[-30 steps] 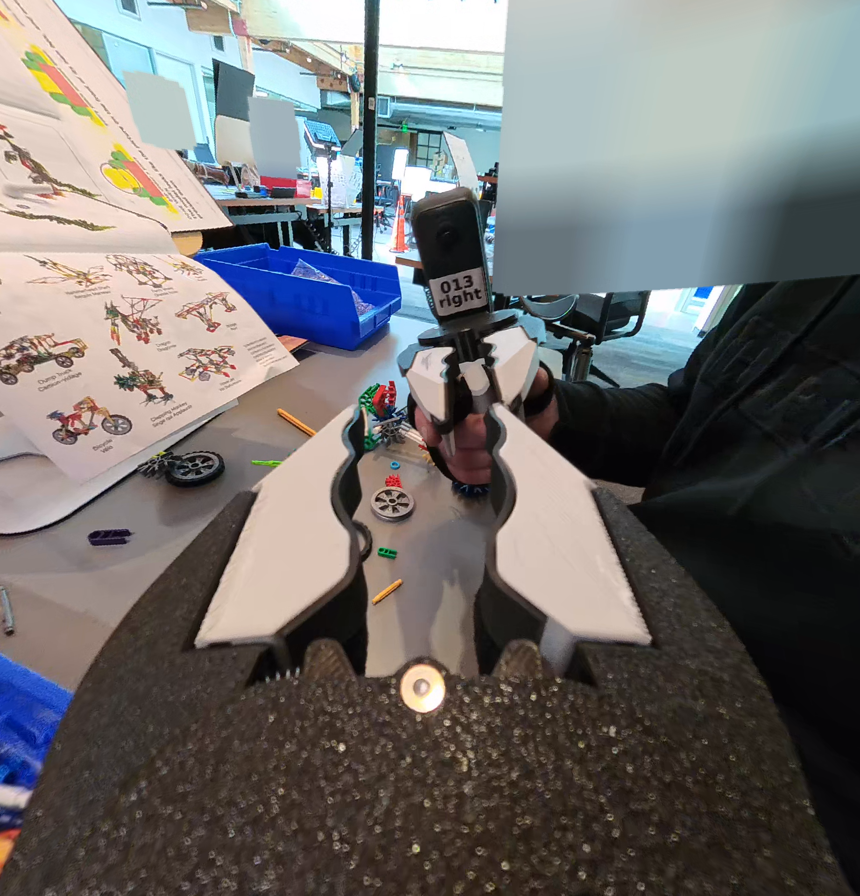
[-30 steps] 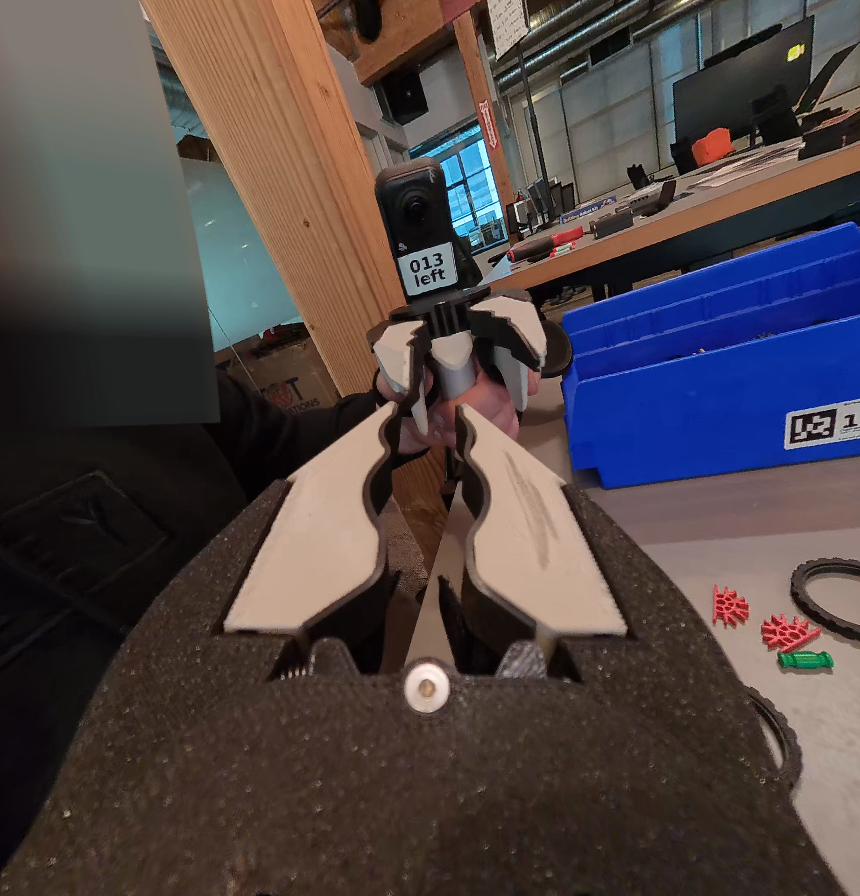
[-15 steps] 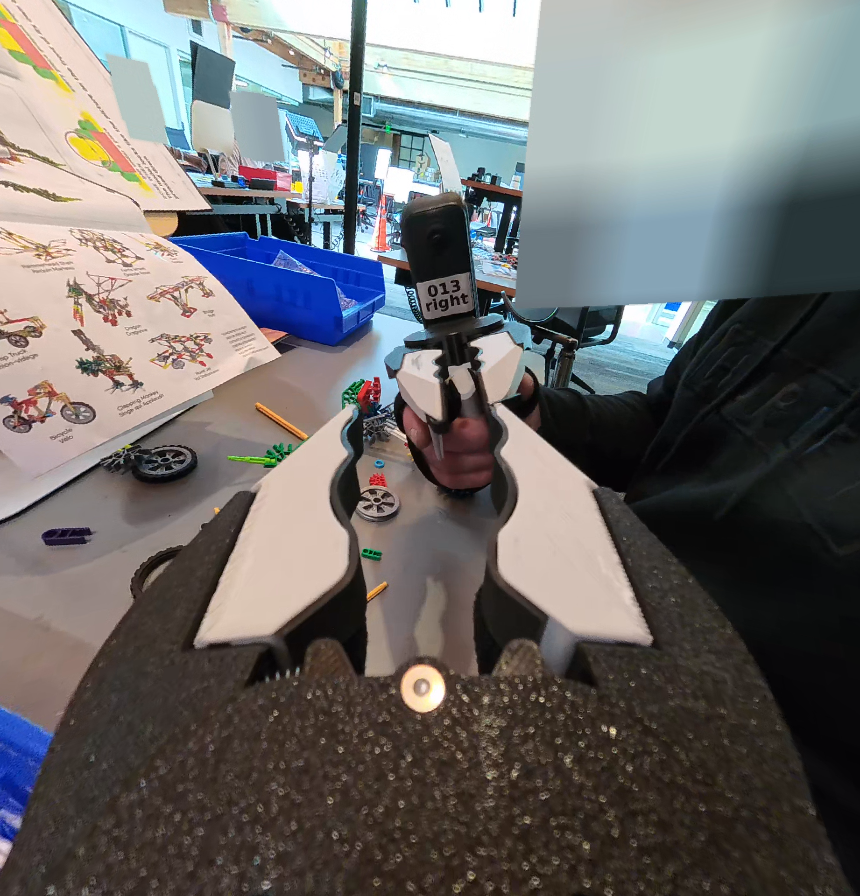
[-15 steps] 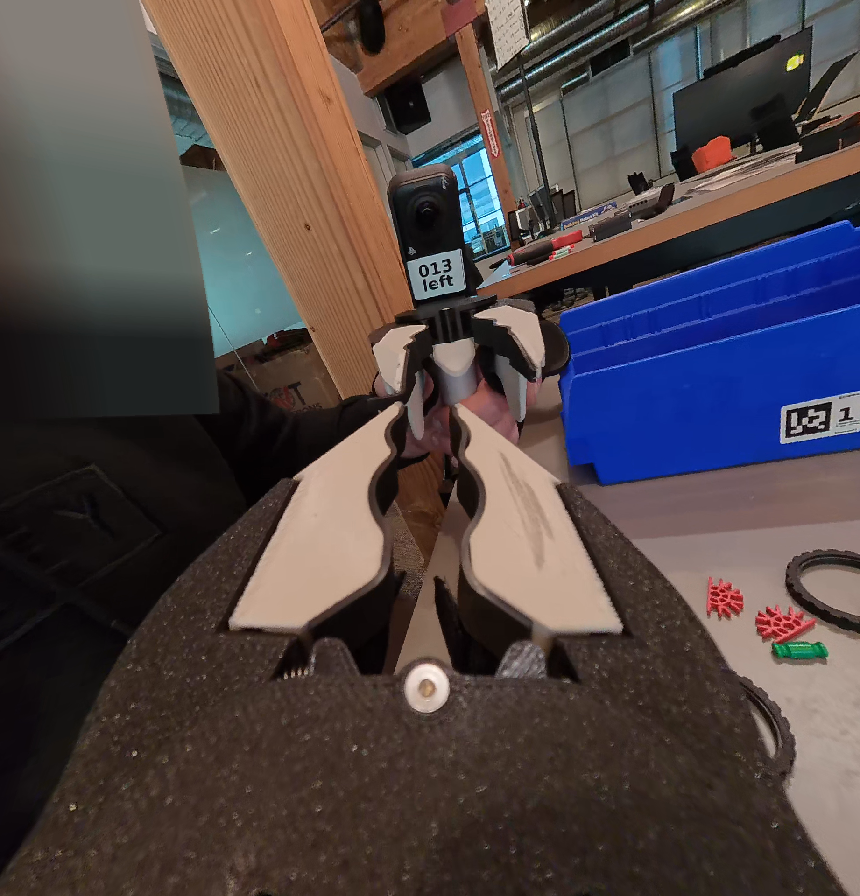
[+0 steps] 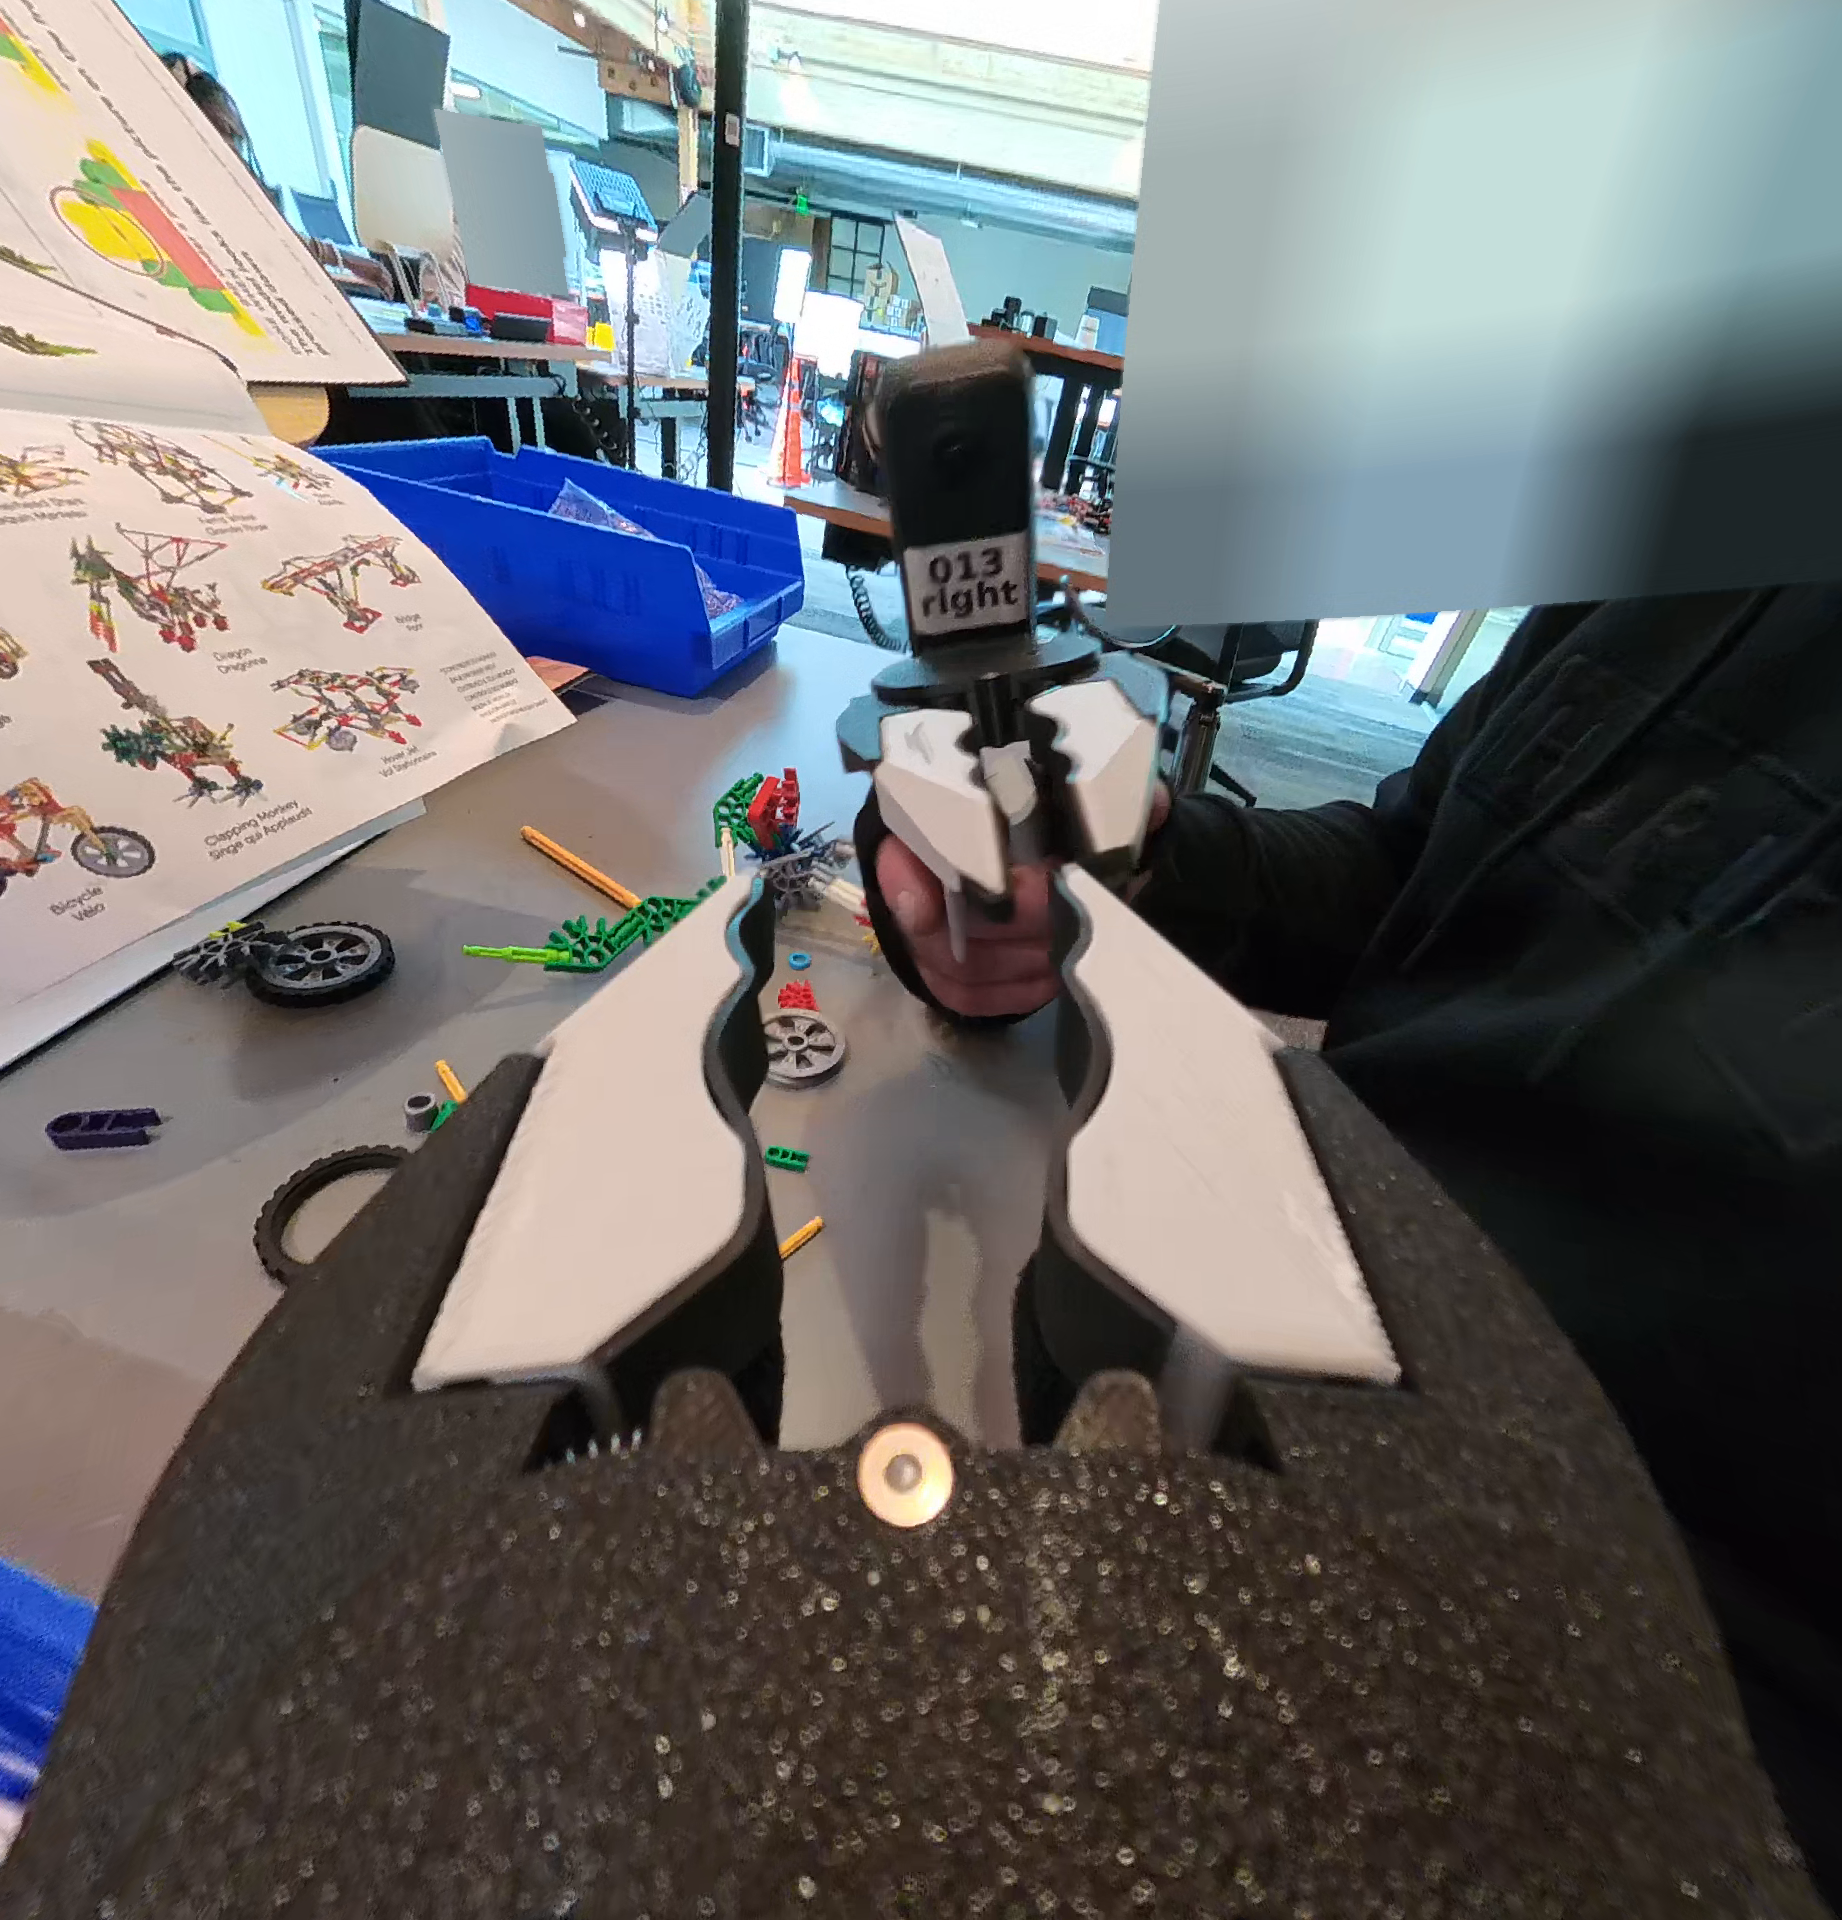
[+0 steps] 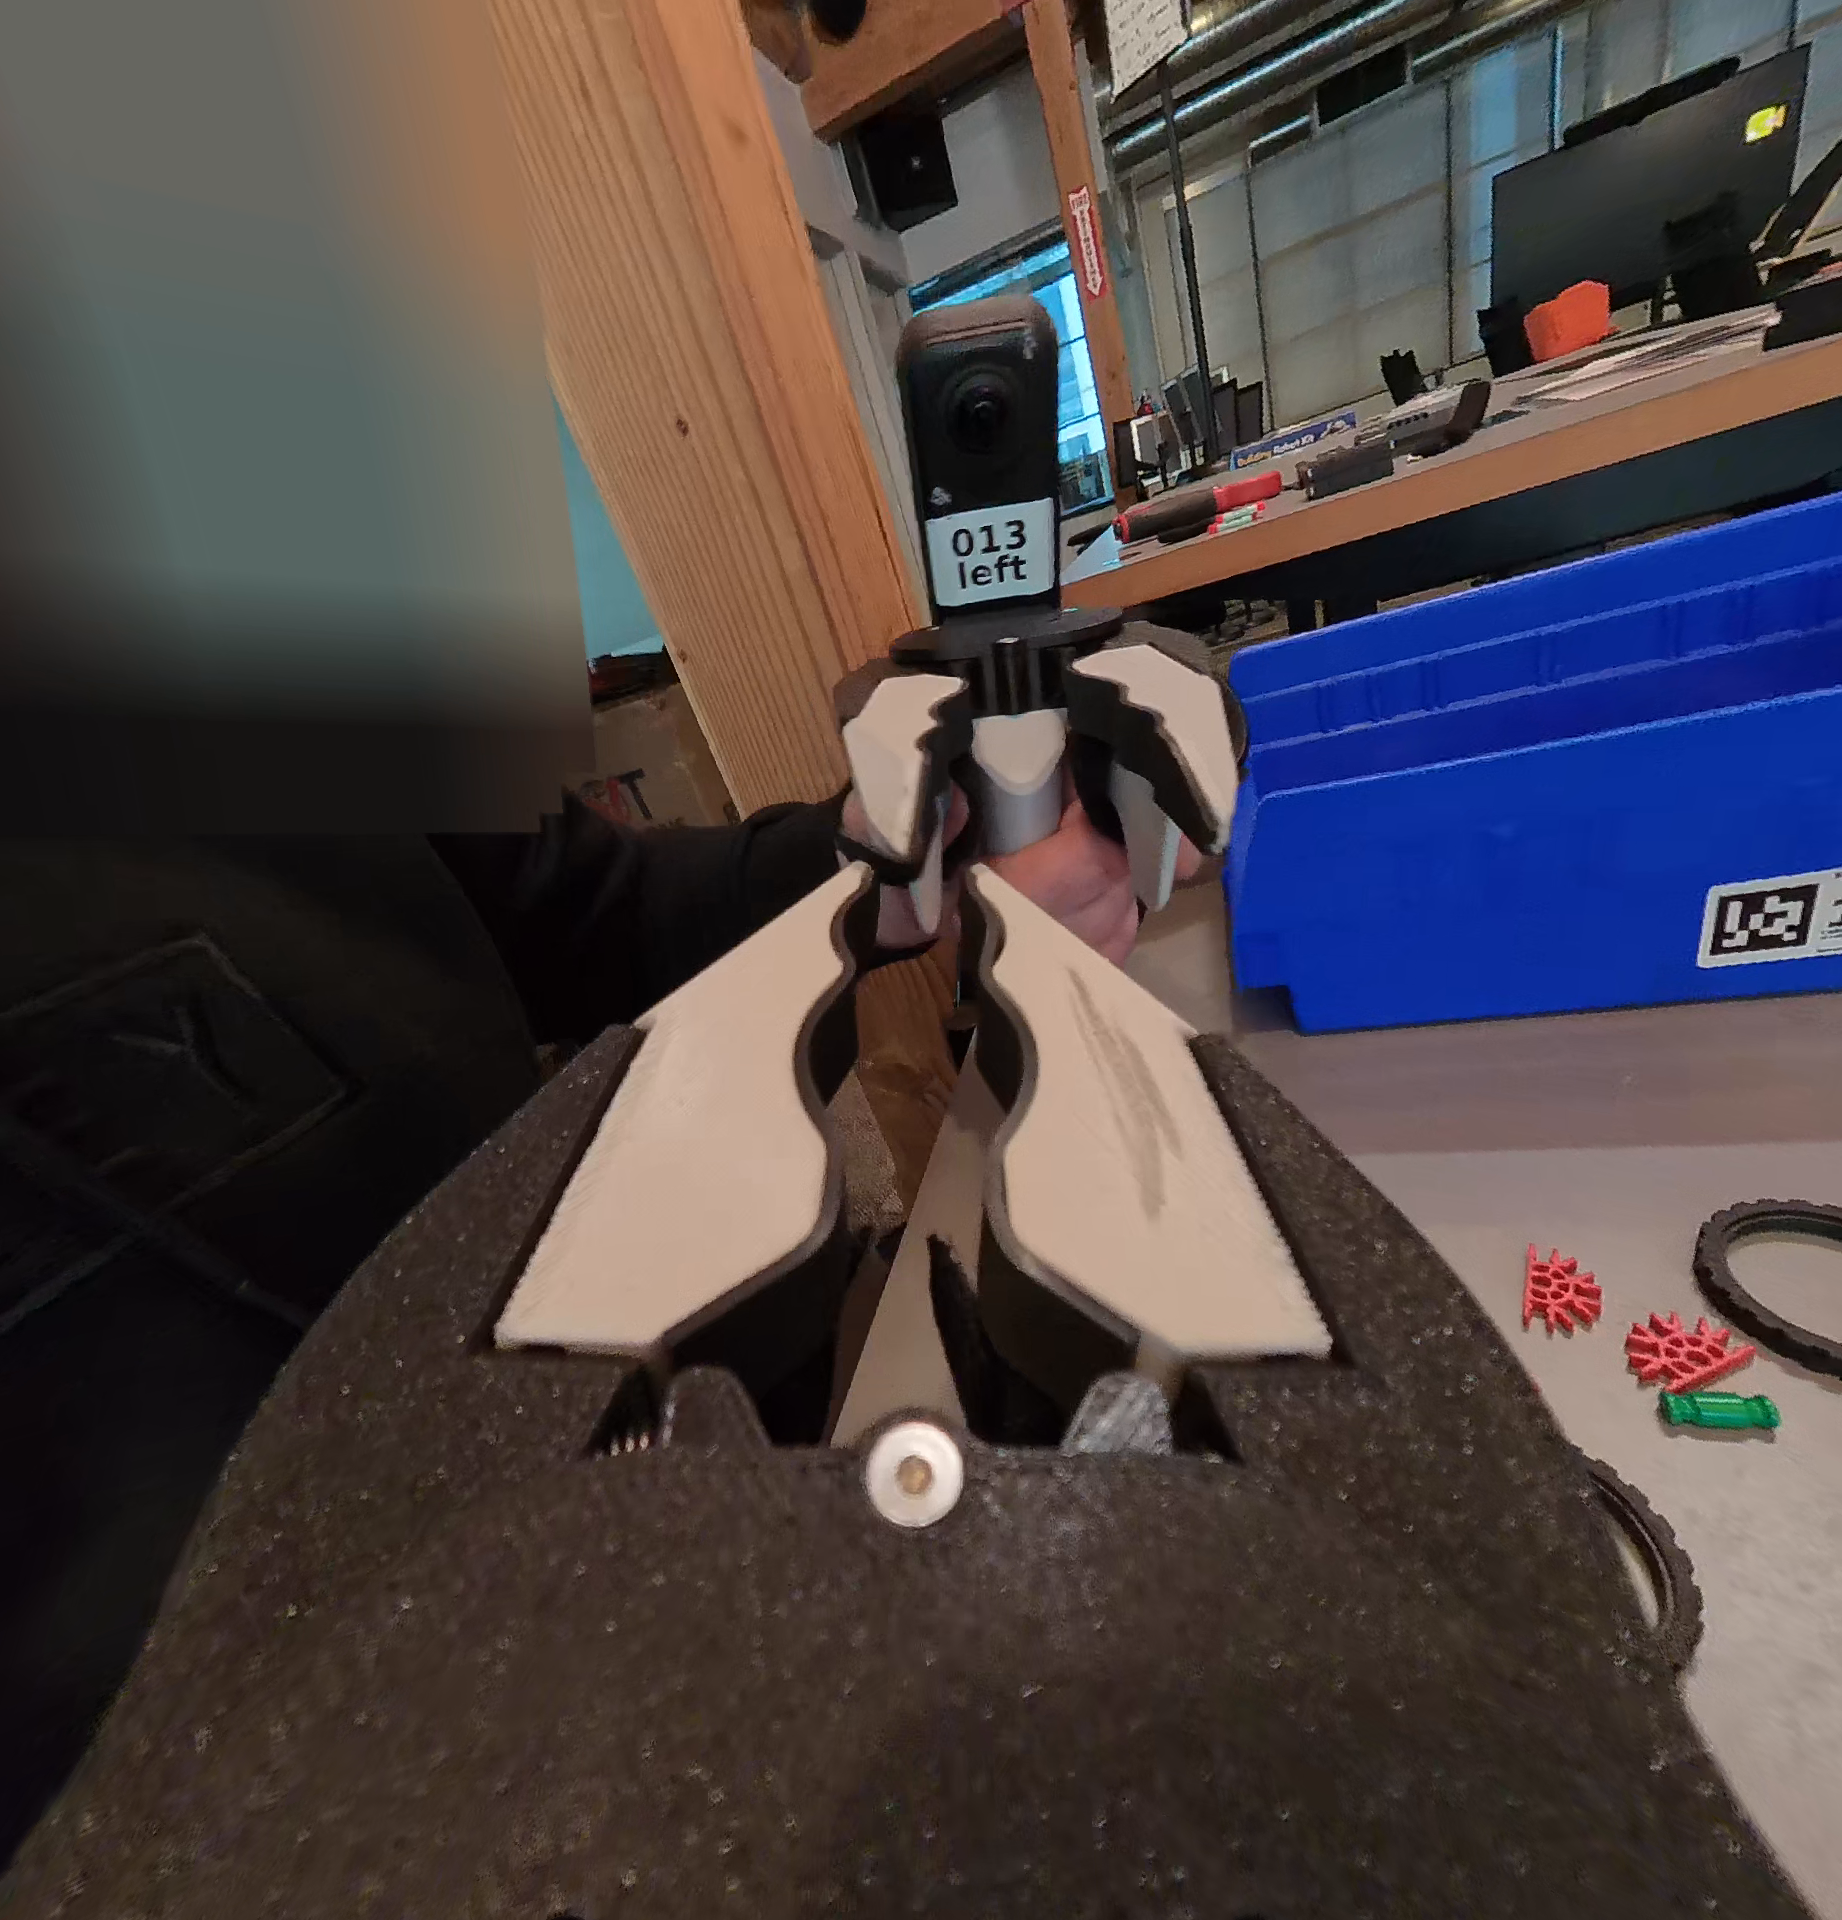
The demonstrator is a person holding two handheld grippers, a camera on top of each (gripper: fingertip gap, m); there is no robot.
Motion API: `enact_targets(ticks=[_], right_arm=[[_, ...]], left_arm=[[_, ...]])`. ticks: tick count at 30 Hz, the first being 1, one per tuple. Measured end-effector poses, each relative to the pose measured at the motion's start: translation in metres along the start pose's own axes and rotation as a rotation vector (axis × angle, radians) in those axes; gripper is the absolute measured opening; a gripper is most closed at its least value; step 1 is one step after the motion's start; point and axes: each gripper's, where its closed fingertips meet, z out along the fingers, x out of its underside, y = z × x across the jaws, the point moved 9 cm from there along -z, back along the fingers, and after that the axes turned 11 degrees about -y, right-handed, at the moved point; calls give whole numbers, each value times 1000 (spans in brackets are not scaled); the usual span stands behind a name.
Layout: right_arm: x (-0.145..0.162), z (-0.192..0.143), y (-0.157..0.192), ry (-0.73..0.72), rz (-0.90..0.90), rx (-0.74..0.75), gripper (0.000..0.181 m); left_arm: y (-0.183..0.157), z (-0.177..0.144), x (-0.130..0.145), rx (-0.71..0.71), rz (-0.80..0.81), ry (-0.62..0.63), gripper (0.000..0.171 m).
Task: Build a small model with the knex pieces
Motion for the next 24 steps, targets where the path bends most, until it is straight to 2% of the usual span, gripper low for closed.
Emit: enact_targets(ticks=[5,10,18,24], right_arm=[[-4,0,4,51,-57,-3,17],[-6,-8,-1,18,-12,-25,12],[-15,-22,-7,-40,76,-88,14],[-13,-19,-7,-11,60,-89,12]], left_arm=[[0,1,2,9,-3,21,52],[2,0,2,6,-13,8,50],[0,1,1,39,-36,-11,51],[-1,5,3,54,-42,-5,51]])
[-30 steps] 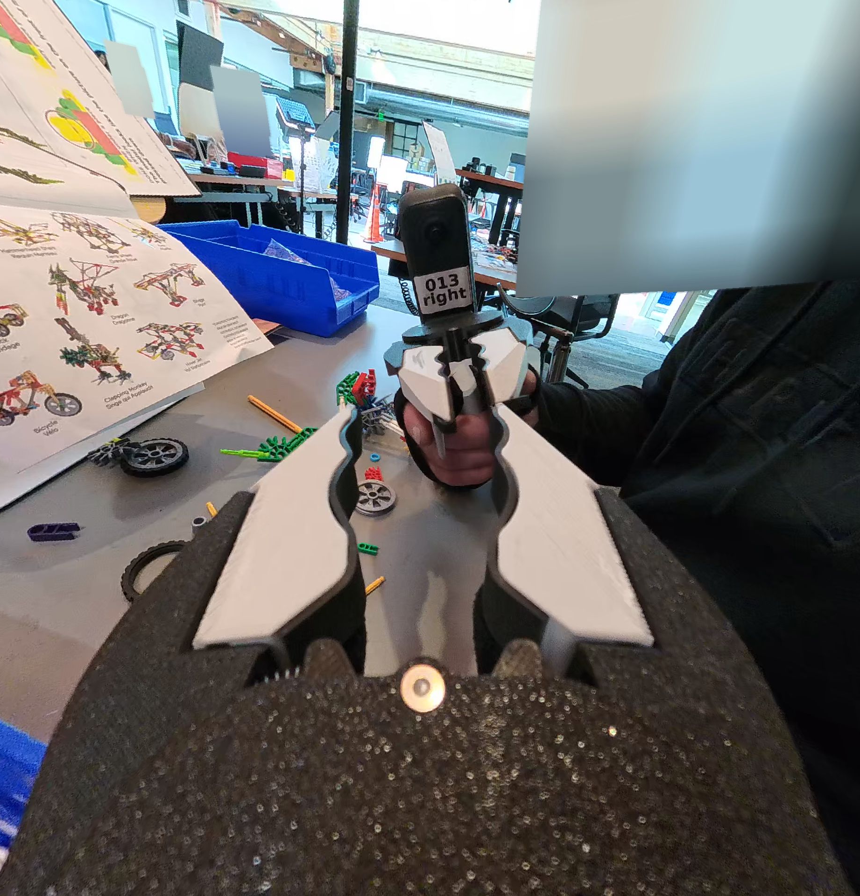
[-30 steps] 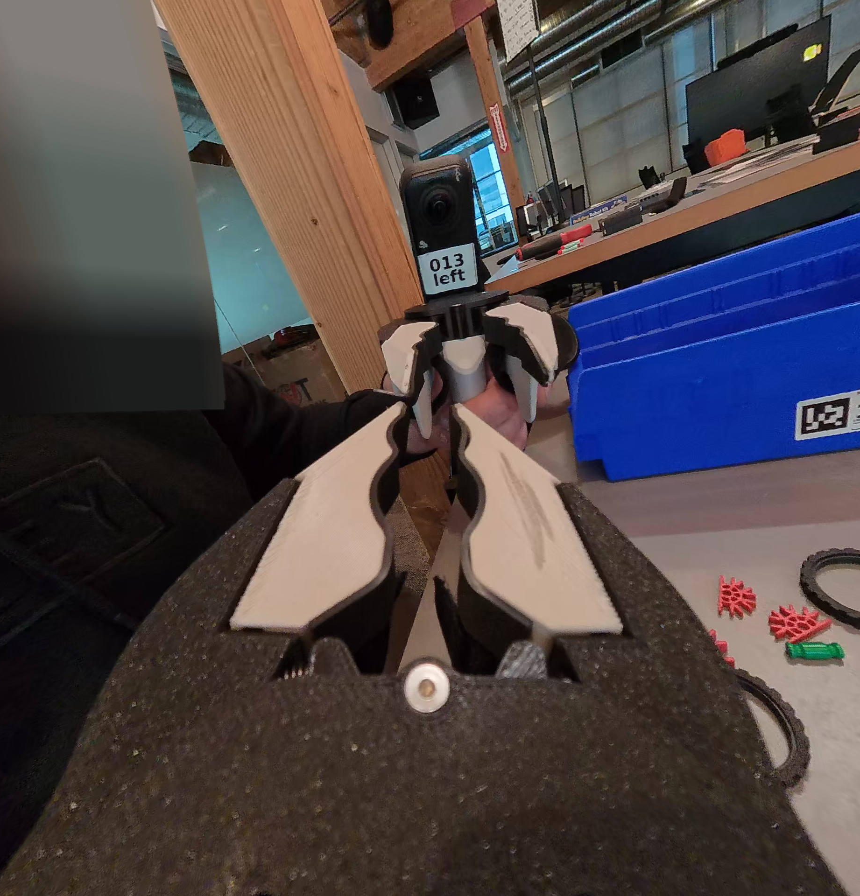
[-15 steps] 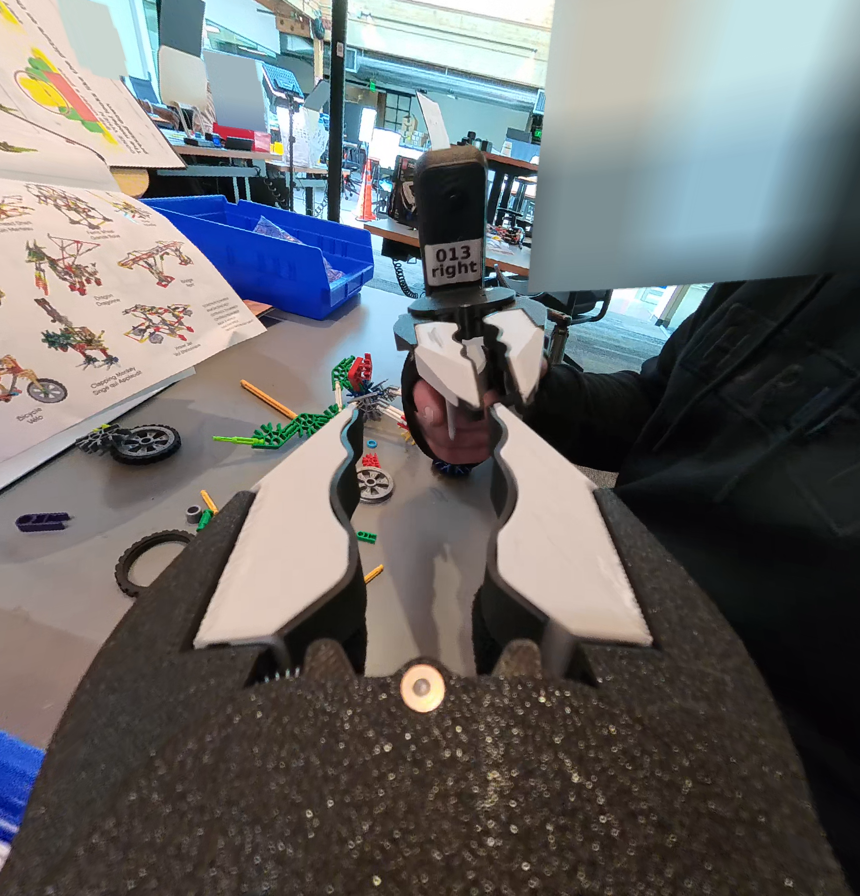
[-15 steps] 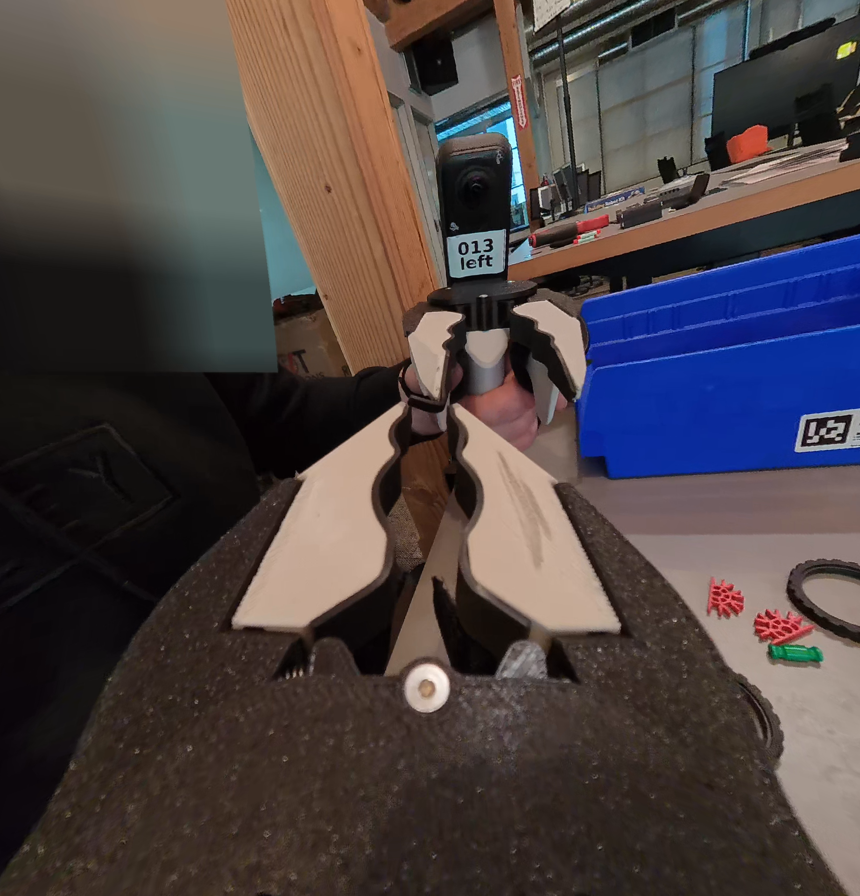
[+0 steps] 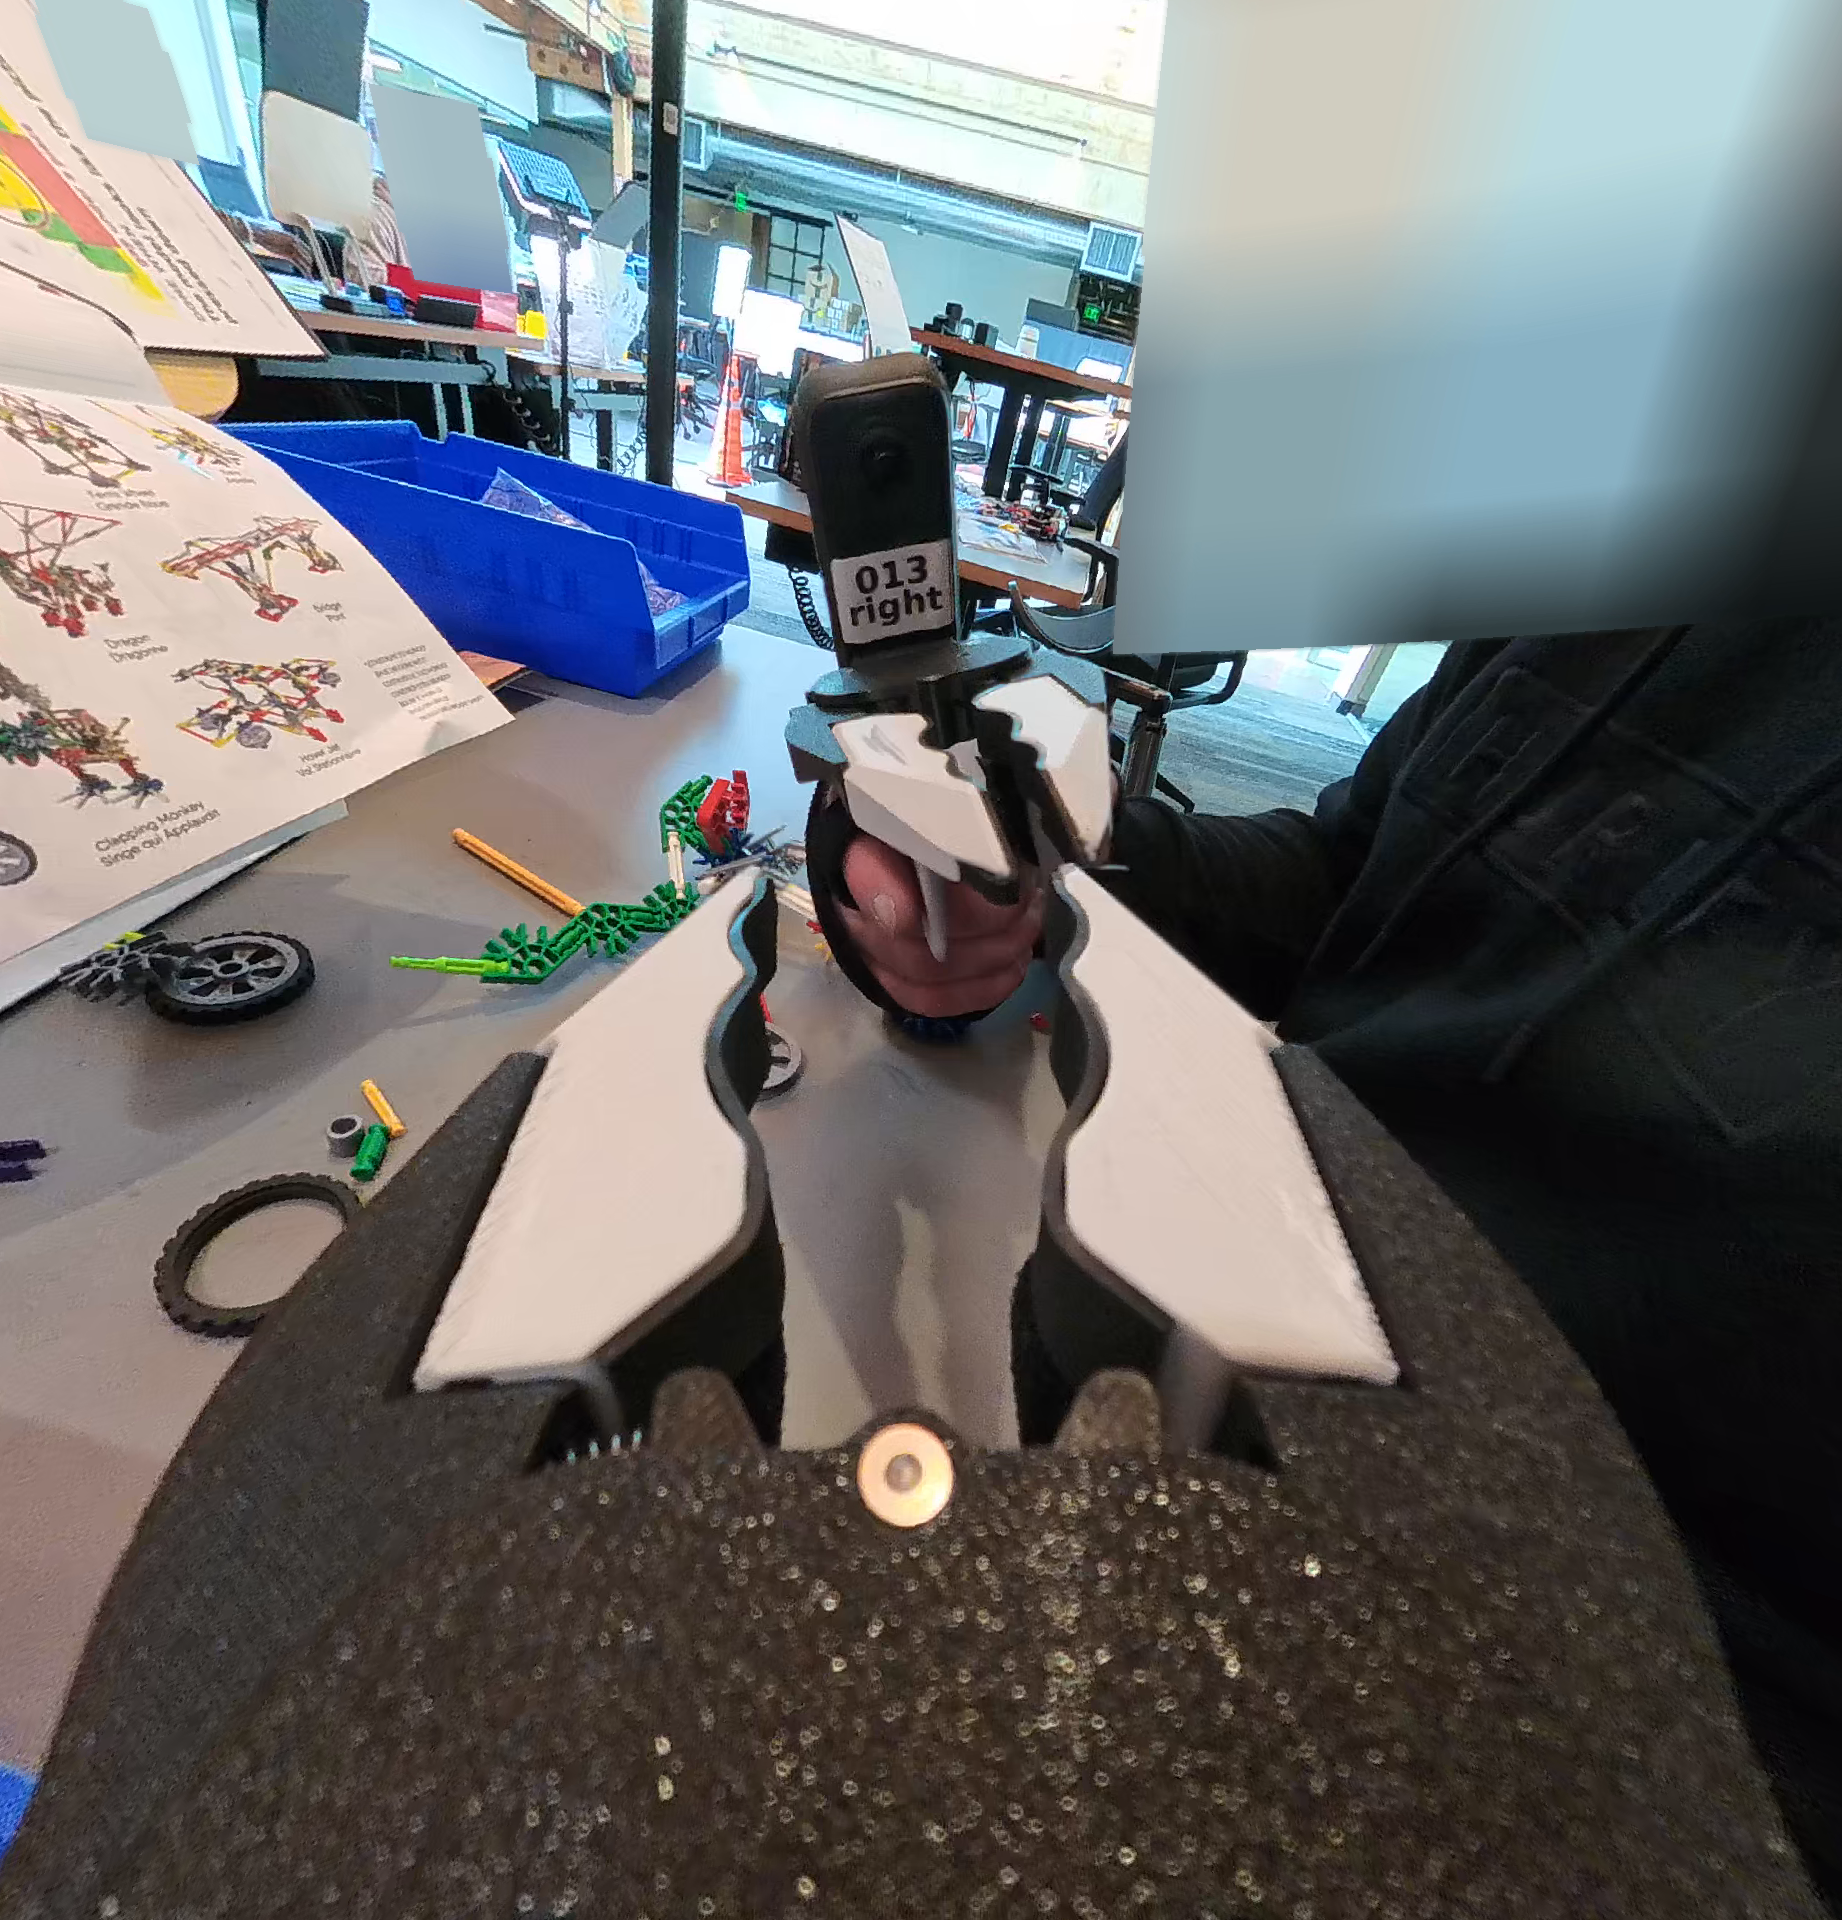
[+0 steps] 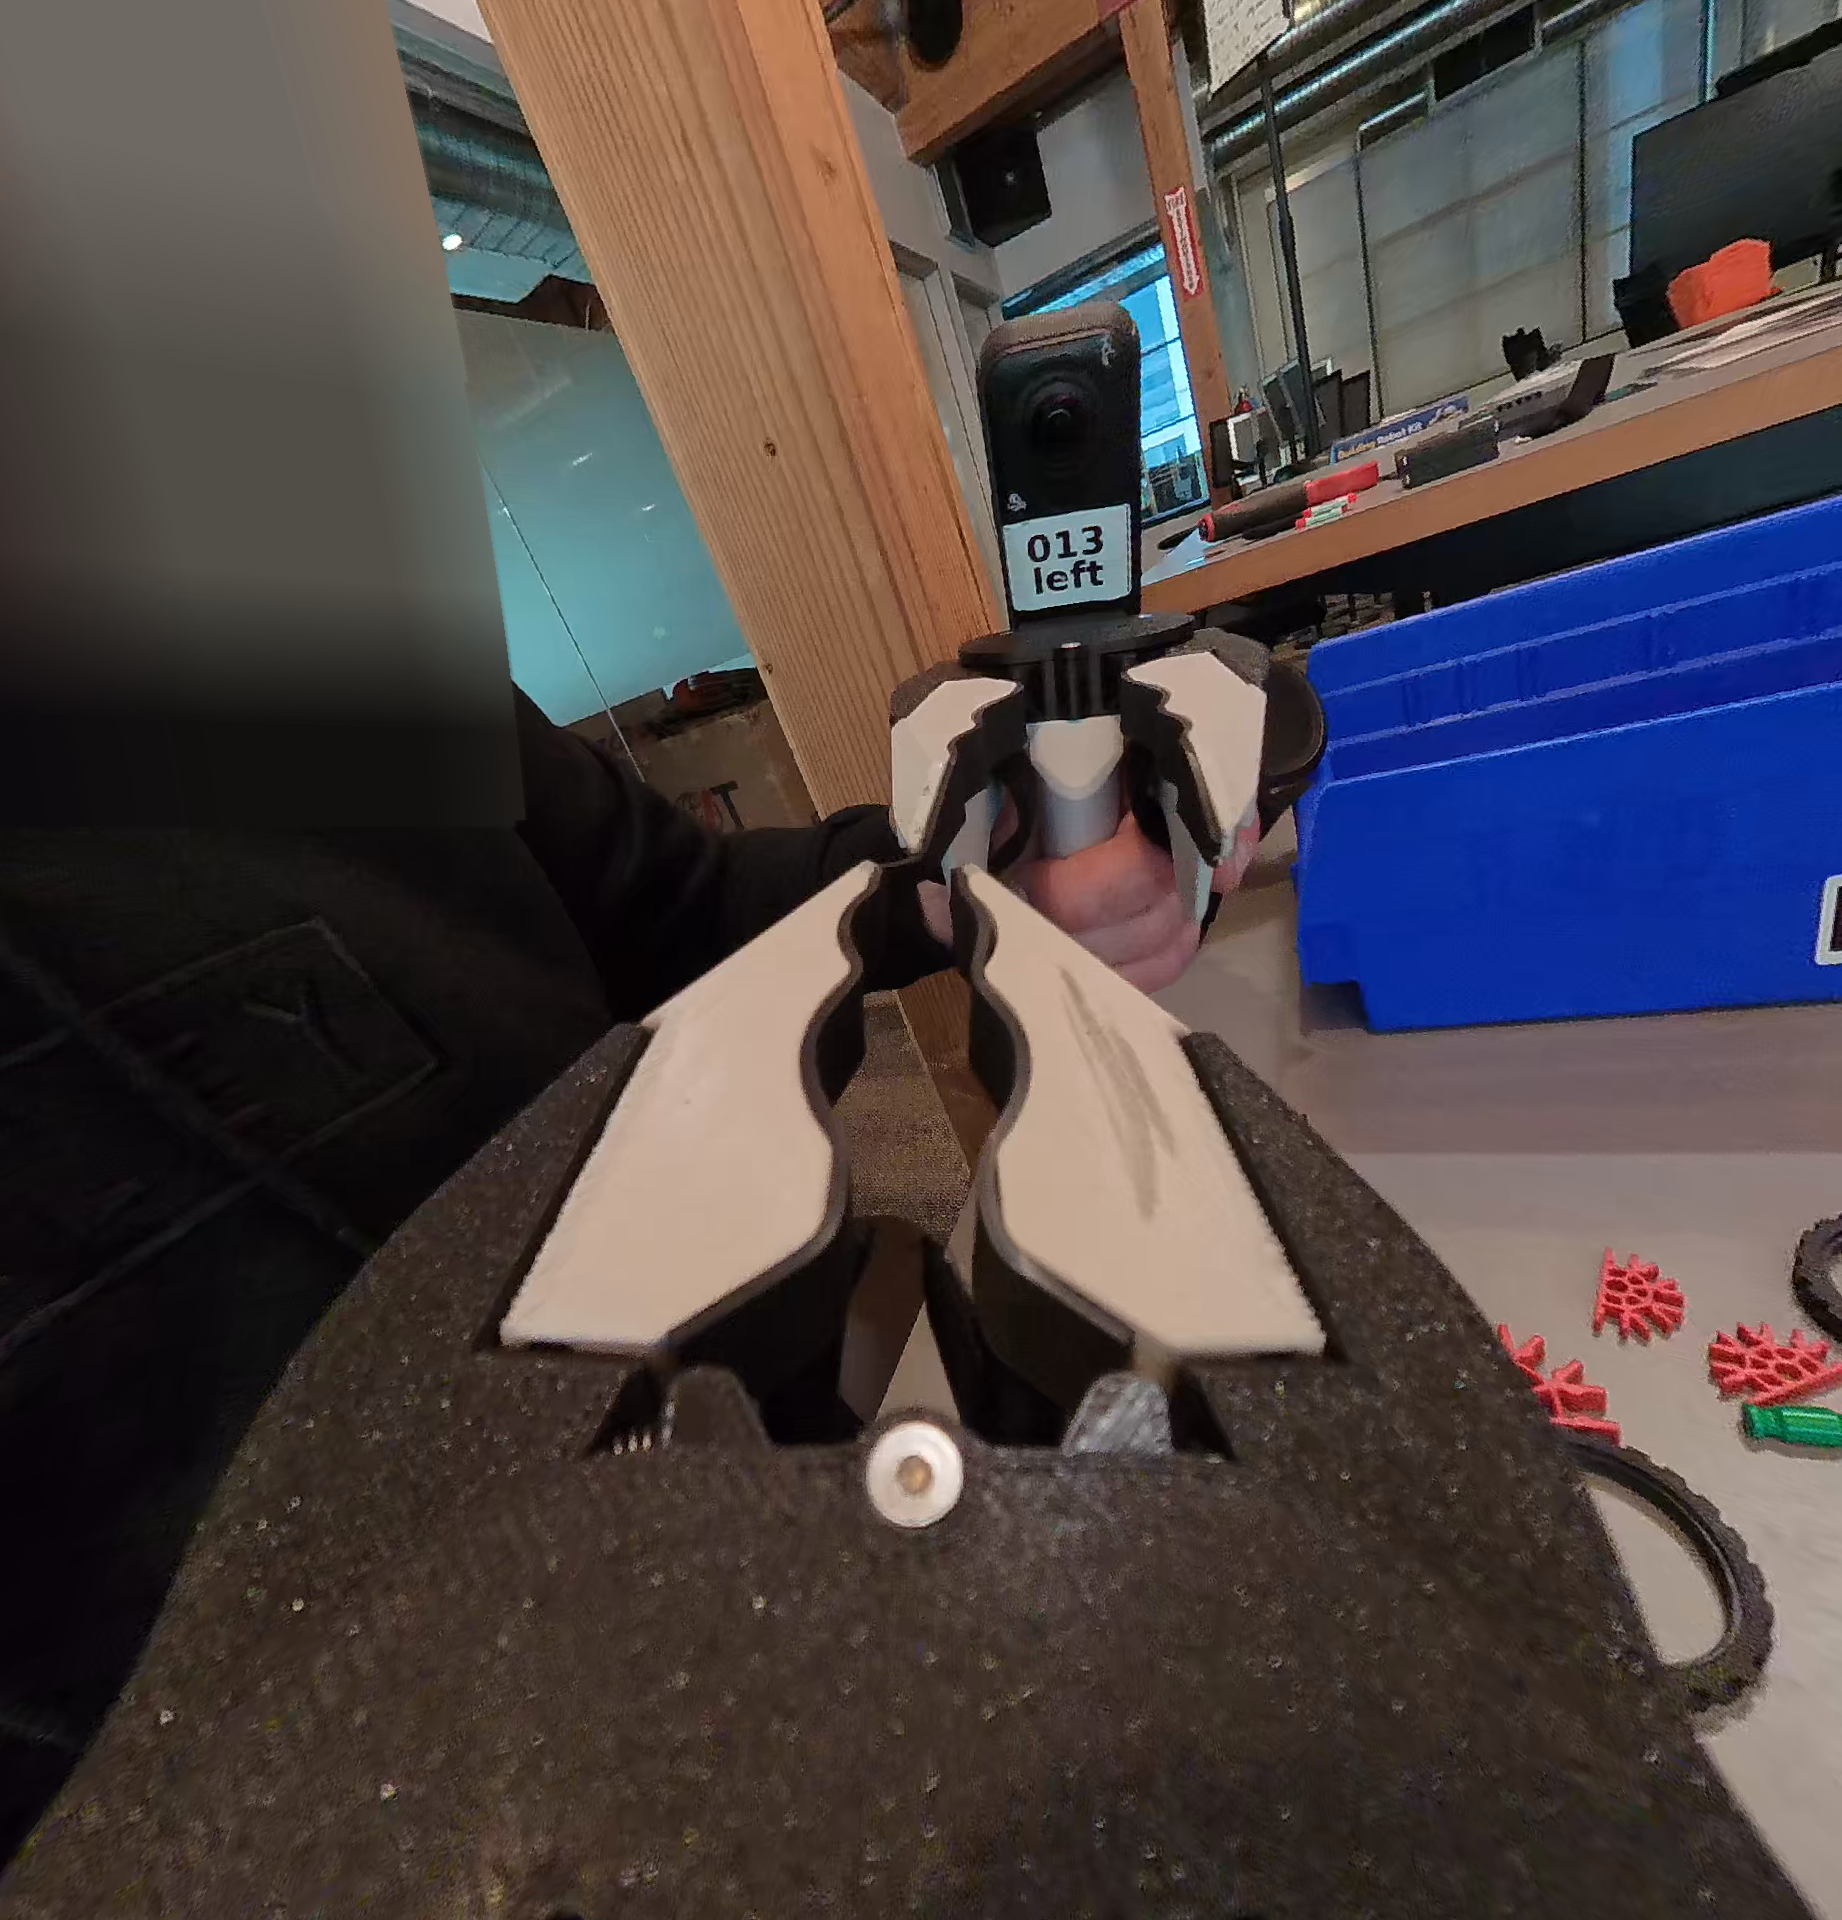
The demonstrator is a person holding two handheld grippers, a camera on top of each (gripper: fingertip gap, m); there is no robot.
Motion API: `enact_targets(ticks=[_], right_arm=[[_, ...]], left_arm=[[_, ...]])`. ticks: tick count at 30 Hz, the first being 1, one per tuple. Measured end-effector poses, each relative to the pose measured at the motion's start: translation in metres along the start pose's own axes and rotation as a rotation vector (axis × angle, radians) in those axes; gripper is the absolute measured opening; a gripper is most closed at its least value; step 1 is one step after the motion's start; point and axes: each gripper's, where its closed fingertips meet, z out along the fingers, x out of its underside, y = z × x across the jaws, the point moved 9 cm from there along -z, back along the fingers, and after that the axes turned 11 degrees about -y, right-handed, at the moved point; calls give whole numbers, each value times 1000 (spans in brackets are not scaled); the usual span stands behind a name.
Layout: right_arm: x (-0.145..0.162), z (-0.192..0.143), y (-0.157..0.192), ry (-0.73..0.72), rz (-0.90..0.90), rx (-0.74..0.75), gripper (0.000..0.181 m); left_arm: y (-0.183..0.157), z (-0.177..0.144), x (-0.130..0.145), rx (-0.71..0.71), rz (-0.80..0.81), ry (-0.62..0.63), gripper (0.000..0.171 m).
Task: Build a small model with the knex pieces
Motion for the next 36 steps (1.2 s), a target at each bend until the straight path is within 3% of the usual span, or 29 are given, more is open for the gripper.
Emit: enact_targets(ticks=[20,36], right_arm=[[-1,3,4,29,-105,71,6],[-5,-3,7,1,-128,59,8]], left_arm=[[-1,6,1,-10,3,5,41],[6,16,11,45,-243,-97,46]])
